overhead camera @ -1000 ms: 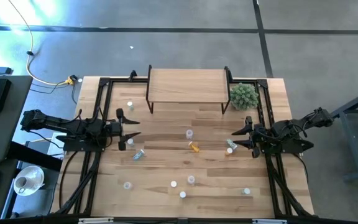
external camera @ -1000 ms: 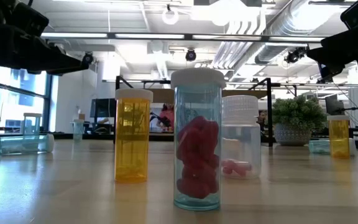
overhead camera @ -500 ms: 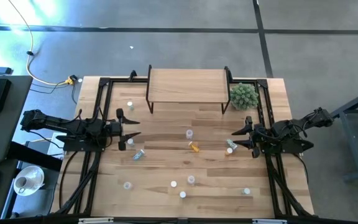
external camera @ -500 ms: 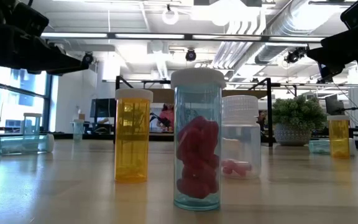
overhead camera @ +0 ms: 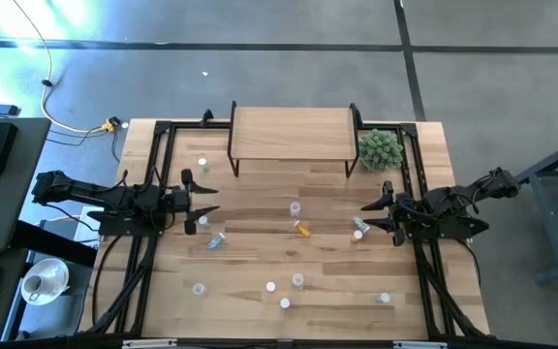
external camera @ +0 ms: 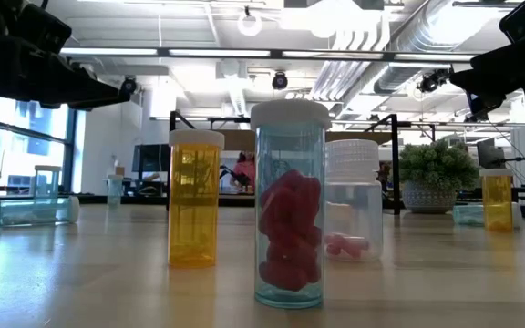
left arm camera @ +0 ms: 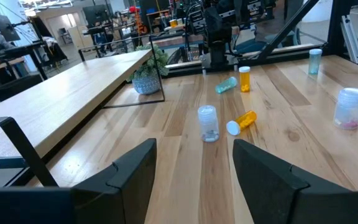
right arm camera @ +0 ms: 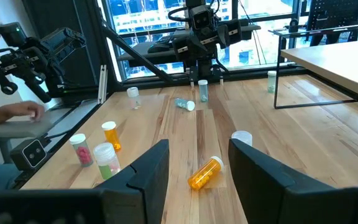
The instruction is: Pick and place medicine bottles onto shelf by color
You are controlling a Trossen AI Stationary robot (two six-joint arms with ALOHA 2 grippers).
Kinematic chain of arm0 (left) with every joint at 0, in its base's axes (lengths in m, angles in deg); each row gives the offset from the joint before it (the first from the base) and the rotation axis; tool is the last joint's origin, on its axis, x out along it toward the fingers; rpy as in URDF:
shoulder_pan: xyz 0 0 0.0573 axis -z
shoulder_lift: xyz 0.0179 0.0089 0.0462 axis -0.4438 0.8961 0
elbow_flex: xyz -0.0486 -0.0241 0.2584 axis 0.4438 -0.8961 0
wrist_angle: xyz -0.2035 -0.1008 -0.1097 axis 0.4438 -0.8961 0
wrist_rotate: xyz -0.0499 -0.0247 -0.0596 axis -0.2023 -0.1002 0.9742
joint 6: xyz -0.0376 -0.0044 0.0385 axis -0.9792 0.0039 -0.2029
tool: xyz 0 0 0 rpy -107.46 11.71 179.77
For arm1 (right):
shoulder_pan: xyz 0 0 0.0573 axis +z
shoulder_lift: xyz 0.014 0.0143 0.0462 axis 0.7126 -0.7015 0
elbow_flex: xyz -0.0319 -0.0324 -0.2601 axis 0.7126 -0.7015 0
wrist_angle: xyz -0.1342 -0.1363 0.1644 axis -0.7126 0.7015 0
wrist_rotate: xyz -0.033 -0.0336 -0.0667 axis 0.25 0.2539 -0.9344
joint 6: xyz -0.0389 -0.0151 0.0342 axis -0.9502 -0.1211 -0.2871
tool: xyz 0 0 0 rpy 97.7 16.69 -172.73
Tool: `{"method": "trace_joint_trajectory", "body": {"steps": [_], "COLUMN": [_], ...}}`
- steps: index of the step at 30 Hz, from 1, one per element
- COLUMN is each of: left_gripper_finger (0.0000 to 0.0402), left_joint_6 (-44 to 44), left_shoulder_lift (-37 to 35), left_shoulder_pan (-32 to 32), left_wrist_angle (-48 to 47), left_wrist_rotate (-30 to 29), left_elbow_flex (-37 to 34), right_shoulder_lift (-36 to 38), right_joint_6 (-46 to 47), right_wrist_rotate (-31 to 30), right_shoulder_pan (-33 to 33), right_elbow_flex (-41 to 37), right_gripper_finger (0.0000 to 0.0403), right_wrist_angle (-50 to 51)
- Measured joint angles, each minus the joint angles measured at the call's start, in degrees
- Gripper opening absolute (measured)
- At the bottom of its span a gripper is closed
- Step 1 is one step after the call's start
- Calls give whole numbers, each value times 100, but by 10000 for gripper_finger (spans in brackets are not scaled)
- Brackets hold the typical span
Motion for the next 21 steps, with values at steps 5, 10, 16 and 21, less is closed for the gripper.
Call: {"method": "trace_joint_trajectory", "body": {"steps": [5,10,16,21], "left_gripper_finger": [202,202,202,202], "left_joint_6": [2,0,0,0], "left_shoulder_lift": [1,2,2,2], "left_shoulder_pan": [-1,-3,-3,-3], "left_wrist_angle": [0,0,0,44], "left_wrist_rotate": [0,-2,-1,0], "left_elbow_flex": [0,-2,0,0], "right_shoulder_lift": [-1,0,2,2], "right_joint_6": [0,0,0,0], "right_wrist_rotate": [1,2,0,2], "right_shoulder_pan": [1,0,2,2], "right_elbow_flex": [2,2,2,1], "right_gripper_finger": [158,158,158,158], "right_wrist_angle": [2,2,2,2]}}
